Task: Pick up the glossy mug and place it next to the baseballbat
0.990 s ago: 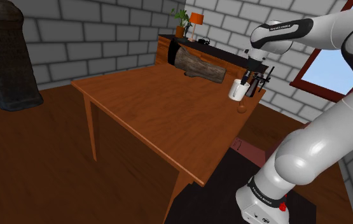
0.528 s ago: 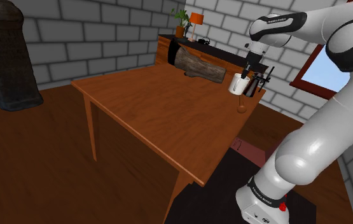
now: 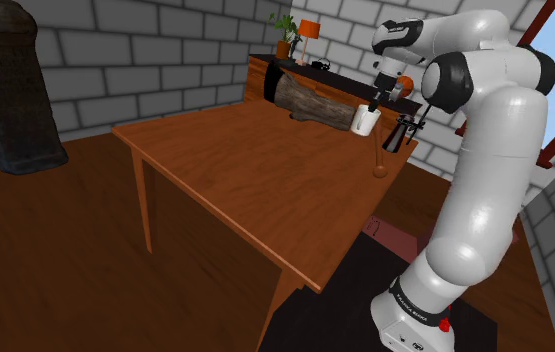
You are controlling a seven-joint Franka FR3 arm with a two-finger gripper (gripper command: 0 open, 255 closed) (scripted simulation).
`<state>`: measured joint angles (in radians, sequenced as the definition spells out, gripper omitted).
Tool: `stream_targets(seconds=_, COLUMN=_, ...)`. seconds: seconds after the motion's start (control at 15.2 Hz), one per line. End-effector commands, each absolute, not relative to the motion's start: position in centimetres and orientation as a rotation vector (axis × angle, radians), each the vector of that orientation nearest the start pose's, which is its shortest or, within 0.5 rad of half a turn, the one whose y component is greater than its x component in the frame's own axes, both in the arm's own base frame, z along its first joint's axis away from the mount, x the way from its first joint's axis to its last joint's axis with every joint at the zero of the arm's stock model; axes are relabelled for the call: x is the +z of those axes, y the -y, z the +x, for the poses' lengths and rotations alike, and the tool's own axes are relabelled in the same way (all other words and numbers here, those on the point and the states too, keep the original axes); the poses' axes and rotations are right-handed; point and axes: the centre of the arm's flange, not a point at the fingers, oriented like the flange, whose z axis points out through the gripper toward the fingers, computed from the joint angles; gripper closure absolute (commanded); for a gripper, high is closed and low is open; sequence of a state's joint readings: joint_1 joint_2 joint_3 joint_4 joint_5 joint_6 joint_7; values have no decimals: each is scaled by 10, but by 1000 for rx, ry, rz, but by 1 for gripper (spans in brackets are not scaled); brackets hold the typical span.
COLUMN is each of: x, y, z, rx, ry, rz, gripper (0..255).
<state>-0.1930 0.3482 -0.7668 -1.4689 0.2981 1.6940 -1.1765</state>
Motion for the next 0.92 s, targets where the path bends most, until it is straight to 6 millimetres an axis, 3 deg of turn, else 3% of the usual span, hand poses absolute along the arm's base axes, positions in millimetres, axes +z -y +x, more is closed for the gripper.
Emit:
stream_targets(seconds=0.0, x=523, y=482, z=463, rx=-59, ry=319, rz=-3072, gripper=255)
stream_targets(seconds=0.86, x=459, y=485, z=466, rx=-59, ry=319, rz=-3072, gripper=255)
